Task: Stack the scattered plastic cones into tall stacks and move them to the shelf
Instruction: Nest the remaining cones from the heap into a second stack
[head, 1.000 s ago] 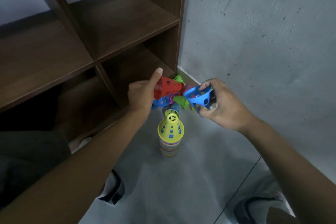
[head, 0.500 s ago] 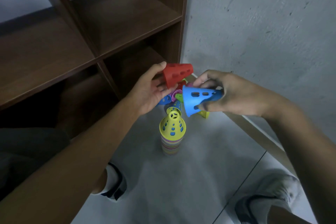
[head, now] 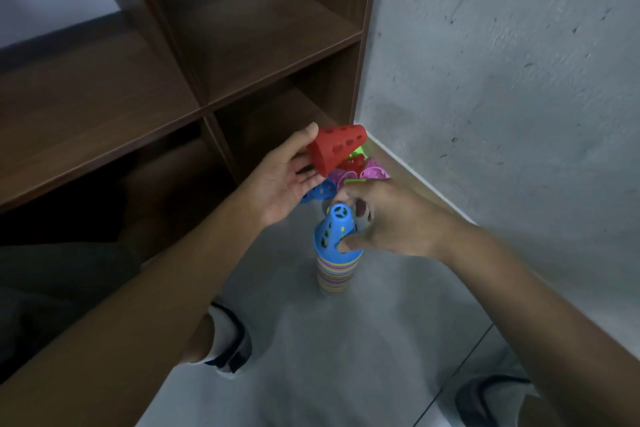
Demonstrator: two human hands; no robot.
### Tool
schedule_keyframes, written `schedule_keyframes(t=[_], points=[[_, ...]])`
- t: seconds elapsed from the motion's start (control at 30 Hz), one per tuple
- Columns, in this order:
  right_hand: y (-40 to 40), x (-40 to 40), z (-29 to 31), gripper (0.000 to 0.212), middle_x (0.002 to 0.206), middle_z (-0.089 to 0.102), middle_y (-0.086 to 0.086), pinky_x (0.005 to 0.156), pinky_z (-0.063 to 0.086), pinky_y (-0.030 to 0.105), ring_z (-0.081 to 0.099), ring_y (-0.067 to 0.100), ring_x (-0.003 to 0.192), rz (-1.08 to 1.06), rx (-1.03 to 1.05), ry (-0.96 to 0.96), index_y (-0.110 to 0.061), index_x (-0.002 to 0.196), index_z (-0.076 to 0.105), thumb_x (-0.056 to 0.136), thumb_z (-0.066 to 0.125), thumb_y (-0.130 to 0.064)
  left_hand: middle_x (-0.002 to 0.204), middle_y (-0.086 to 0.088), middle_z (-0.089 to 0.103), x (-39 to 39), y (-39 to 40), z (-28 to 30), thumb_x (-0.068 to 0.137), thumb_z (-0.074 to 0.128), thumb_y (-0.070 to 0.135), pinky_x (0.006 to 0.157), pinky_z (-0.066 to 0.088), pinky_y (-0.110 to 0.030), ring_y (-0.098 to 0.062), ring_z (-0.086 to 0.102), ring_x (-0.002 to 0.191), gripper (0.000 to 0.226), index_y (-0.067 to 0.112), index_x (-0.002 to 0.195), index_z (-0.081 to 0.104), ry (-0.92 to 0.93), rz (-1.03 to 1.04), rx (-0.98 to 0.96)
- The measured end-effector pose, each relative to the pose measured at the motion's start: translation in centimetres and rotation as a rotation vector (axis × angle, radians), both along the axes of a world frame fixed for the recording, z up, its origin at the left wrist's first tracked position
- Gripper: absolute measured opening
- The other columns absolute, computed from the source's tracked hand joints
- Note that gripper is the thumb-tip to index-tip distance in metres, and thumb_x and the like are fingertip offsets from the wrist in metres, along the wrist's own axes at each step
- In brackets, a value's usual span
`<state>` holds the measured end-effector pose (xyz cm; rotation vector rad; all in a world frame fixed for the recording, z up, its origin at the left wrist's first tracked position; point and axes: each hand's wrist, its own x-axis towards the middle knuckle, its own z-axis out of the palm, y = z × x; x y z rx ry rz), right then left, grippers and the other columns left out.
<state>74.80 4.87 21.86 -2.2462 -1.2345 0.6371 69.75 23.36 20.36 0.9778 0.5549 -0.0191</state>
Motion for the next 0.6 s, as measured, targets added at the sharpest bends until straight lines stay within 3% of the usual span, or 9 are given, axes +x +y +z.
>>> schedule_keyframes(t=[0.1, 0.2, 0.3, 0.4, 0.47, 0.53, 0.6], points=[[-0.2, 0.4, -1.0, 0.046, 0.100, 0.068, -0.014, 0.077, 0.042, 0.010, 0.058, 0.003, 0.094, -0.005, 0.010, 0.079, -0.023, 0.108, 0.071, 0.067, 0.091, -0.029, 0.109, -0.011, 0.076, -0.5, 0.0, -0.1, 0.081, 0.067, 0.035, 0.093, 0.056, -0.034, -0.023, 0.069, 0.111, 0.042, 0.012, 0.116, 0.062, -0.048, -0.037, -0.055], [-1.2, 1.5, -2.1, 0.056, 0.109, 0.068, -0.016, 0.076, 0.041, 0.007, 0.058, -0.002, 0.100, -0.025, -0.029, 0.160, -0.024, 0.114, 0.070, 0.064, 0.093, -0.029, 0.122, -0.020, 0.069, -1.0, 0.1, -0.6, 0.088, 0.068, 0.025, 0.100, 0.055, -0.040, -0.029, 0.067, 0.118, 0.038, 0.007, 0.121, 0.060, -0.097, -0.082, -0.153], [-2.6, 3.3, -3.9, 0.058, 0.107, 0.064, -0.018, 0.074, 0.042, 0.005, 0.057, -0.006, 0.098, -0.089, -0.052, 0.217, -0.023, 0.116, 0.068, 0.064, 0.094, -0.025, 0.135, -0.026, 0.060, -1.5, 0.4, -1.3, 0.079, 0.076, 0.018, 0.101, 0.054, -0.041, -0.035, 0.061, 0.126, 0.058, 0.002, 0.130, 0.052, -0.120, -0.131, -0.188], [-4.1, 5.4, -6.5, 0.049, 0.107, 0.067, -0.006, 0.075, 0.049, 0.013, 0.062, 0.011, 0.092, -0.231, -0.033, 0.247, -0.013, 0.114, 0.069, 0.070, 0.091, -0.016, 0.132, -0.018, 0.062, -1.9, 0.9, -1.5, 0.066, 0.079, 0.019, 0.103, 0.053, -0.044, -0.035, 0.060, 0.126, 0.072, 0.012, 0.131, 0.047, -0.140, -0.206, -0.059], [-5.0, 6.7, -8.4, 0.038, 0.100, 0.067, 0.004, 0.077, 0.053, 0.023, 0.063, 0.009, 0.076, -0.381, 0.000, 0.327, -0.005, 0.109, 0.069, 0.075, 0.086, -0.006, 0.131, -0.011, 0.064, -2.4, 1.1, -1.7, 0.066, 0.078, 0.015, 0.101, 0.053, -0.041, -0.029, 0.063, 0.121, 0.077, 0.011, 0.137, 0.047, -0.163, -0.305, 0.058], [-5.9, 7.6, -10.5, 0.025, 0.091, 0.065, 0.011, 0.082, 0.055, 0.031, 0.061, 0.005, 0.065, -0.542, 0.021, 0.422, -0.002, 0.101, 0.068, 0.080, 0.079, 0.004, 0.127, -0.007, 0.065, -2.9, 1.0, -1.8, 0.072, 0.075, 0.003, 0.099, 0.053, -0.032, -0.023, 0.063, 0.118, 0.071, 0.009, 0.138, 0.050, -0.209, -0.397, 0.137], [-6.8, 8.2, -12.2, 0.017, 0.088, 0.066, 0.012, 0.071, 0.056, 0.030, 0.062, 0.004, 0.063, -0.620, -0.030, 0.442, -0.010, 0.092, 0.067, 0.085, 0.072, 0.005, 0.122, -0.003, 0.069, -3.4, 0.7, -1.9, 0.077, 0.067, -0.006, 0.095, 0.051, -0.024, -0.016, 0.064, 0.115, 0.059, 0.010, 0.133, 0.057, -0.245, -0.449, 0.186]])
